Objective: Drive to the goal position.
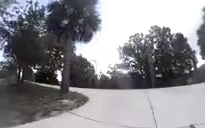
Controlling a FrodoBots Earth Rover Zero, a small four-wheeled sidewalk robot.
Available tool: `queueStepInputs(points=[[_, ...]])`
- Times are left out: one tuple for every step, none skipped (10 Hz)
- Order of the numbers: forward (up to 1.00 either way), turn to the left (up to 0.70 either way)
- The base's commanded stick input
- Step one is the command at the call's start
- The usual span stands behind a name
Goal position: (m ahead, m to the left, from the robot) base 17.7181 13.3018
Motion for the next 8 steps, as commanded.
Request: queueStepInputs(points=[[0.85,0.00],[0.85,0.00],[0.85,0.00],[0.85,0.00],[0.85,0.00],[0.85,0.00],[0.85,0.00],[0.85,0.00]])
